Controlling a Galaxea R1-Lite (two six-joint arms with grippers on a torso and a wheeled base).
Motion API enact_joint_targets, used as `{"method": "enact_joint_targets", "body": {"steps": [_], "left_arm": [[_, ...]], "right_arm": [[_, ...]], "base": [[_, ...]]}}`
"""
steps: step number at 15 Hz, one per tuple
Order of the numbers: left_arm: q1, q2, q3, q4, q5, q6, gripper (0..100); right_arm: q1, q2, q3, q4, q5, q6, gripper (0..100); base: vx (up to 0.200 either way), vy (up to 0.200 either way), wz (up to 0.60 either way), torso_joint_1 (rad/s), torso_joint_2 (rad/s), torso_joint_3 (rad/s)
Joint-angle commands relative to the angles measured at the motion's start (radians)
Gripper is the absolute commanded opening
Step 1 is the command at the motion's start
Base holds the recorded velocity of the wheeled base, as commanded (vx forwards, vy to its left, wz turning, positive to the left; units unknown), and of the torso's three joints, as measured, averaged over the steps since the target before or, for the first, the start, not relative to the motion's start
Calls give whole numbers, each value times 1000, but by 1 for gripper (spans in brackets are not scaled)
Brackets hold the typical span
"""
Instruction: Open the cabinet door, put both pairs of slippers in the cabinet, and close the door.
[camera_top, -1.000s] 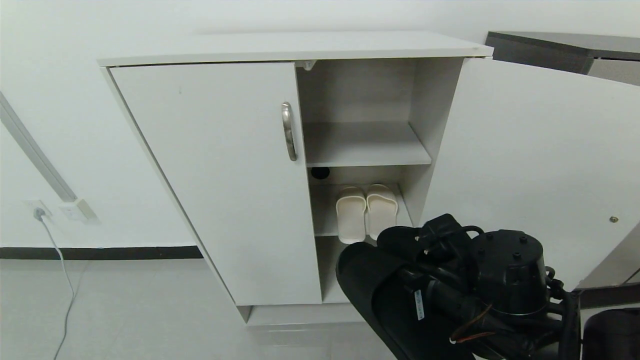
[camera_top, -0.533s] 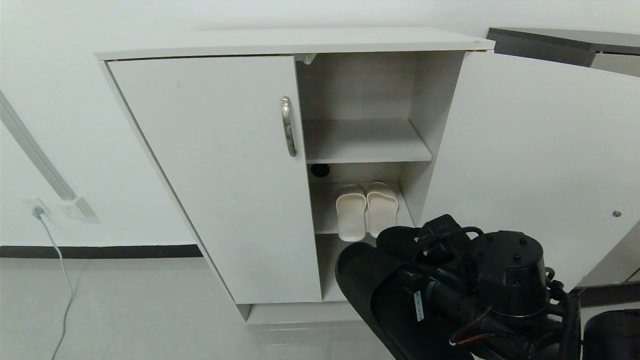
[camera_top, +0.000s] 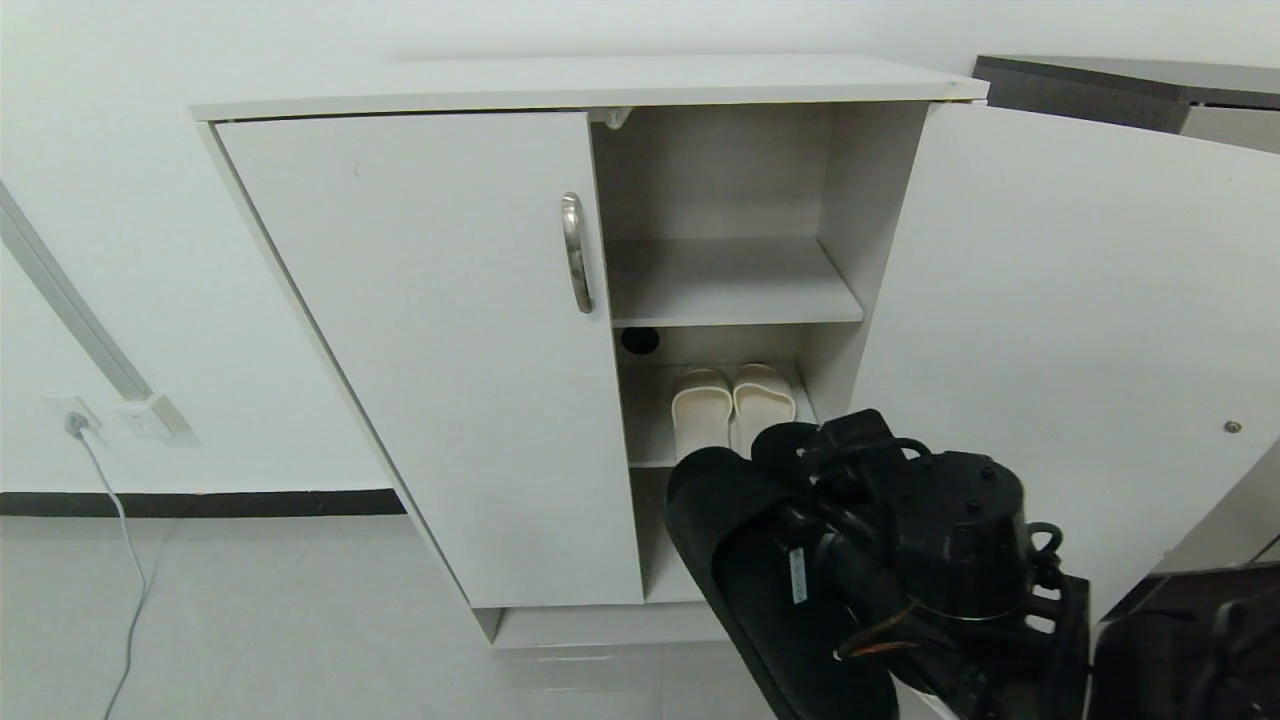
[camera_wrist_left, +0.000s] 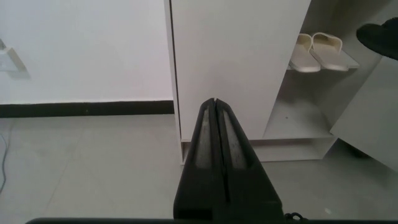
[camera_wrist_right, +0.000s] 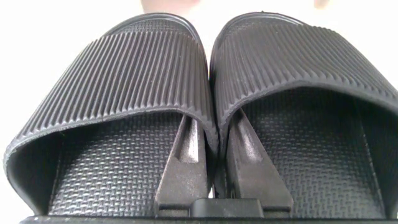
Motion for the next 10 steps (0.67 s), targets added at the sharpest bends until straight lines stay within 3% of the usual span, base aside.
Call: {"method": "enact_joint_targets", "body": {"steps": [1, 4, 10], "left_arm": [[0, 1, 0, 0, 1, 0, 0], [0, 1, 0, 0, -1, 1, 0], [0, 1, 0, 0, -1, 1, 0]], "right_arm": [[59, 152, -147, -3, -117, 29, 0], [70, 198, -316, 138, -323, 40, 0], [14, 127, -703, 534, -347, 51, 0]], "base": [[0, 0, 0, 0, 0, 0], [0, 0, 0, 0, 0, 0], [0, 0, 0, 0, 0, 0]]}}
